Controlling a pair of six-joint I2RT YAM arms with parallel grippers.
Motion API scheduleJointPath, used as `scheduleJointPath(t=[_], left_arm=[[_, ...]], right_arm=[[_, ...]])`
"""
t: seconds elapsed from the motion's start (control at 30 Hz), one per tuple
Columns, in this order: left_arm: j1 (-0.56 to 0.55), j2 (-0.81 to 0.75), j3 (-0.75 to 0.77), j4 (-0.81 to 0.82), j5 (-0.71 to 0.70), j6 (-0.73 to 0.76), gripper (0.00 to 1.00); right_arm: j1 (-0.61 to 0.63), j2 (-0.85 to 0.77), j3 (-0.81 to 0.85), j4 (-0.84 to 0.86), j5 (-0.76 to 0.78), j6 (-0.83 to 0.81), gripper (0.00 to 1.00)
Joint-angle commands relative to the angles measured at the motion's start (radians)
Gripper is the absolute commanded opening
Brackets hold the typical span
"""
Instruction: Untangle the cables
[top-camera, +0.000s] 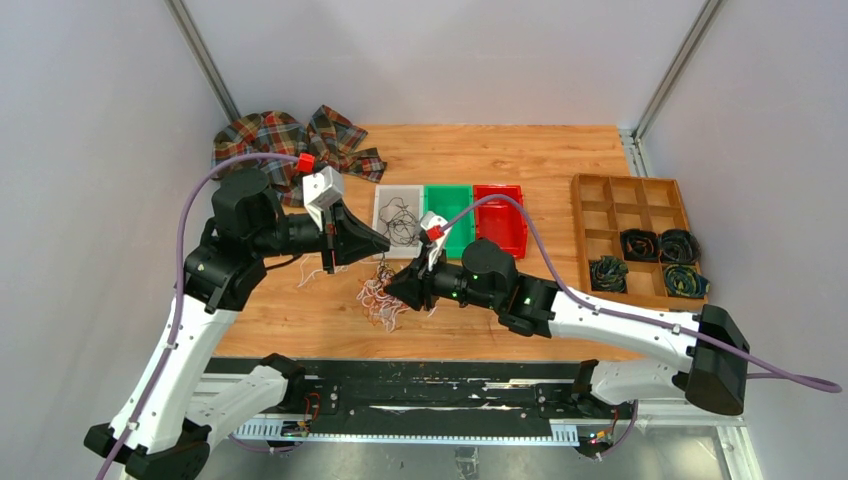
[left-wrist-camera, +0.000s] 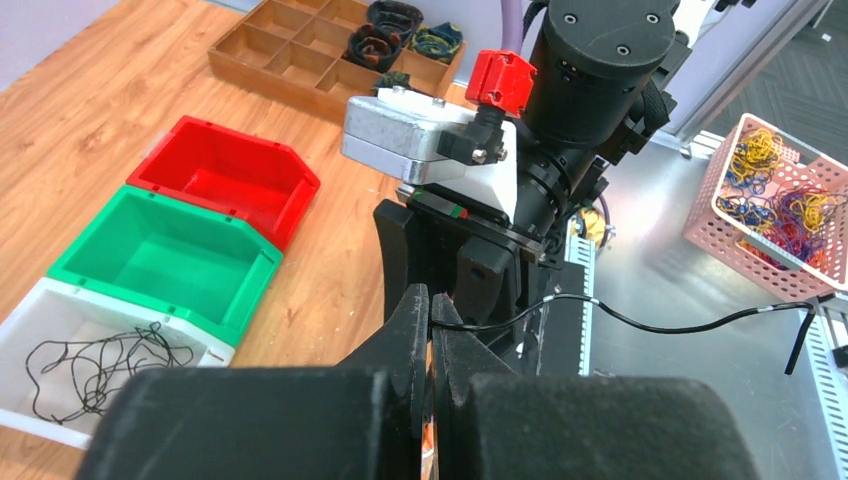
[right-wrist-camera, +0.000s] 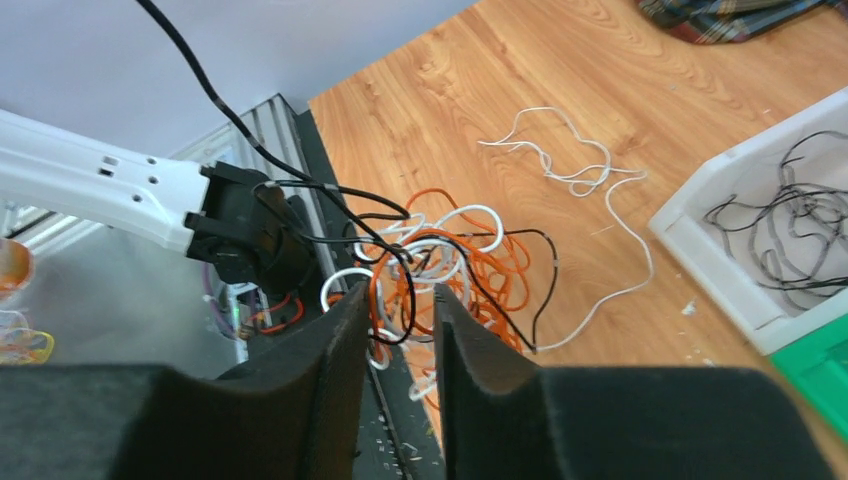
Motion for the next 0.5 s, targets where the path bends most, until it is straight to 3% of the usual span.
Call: scheduleJointPath(t=[0.0, 0.1, 0.13, 0.3, 0.47], left_arm=[[0.000, -0.013, 0.024, 0.015, 0.018, -0.002, 0.01], [-0.001, -0.022, 0.020, 0.004, 0.018, 0.007, 0.01], [0.000, -0.024, 0.018, -0.005, 0.015, 0.016, 0.01], [0.000, -0.043, 0.004, -0.040, -0.025, 0.057, 0.01], [-0.001, -0.062, -0.052, -0.081, -0.155, 0.109, 0.22]], right_arm=[[0.018, 0.008, 0.044, 0.057, 0.032, 0.012, 0.22], [0.018, -0.007, 0.040, 0.072, 0.064, 0.011, 0.03], [0.018, -0.016, 0.035, 0.072, 0.075, 0.008, 0.01], [0.018, -0.072, 0.010, 0.028, 0.136, -0.028, 0.01], [0.018, -0.119, -0.009, -0.001, 0.180, -0.053, 0.01]])
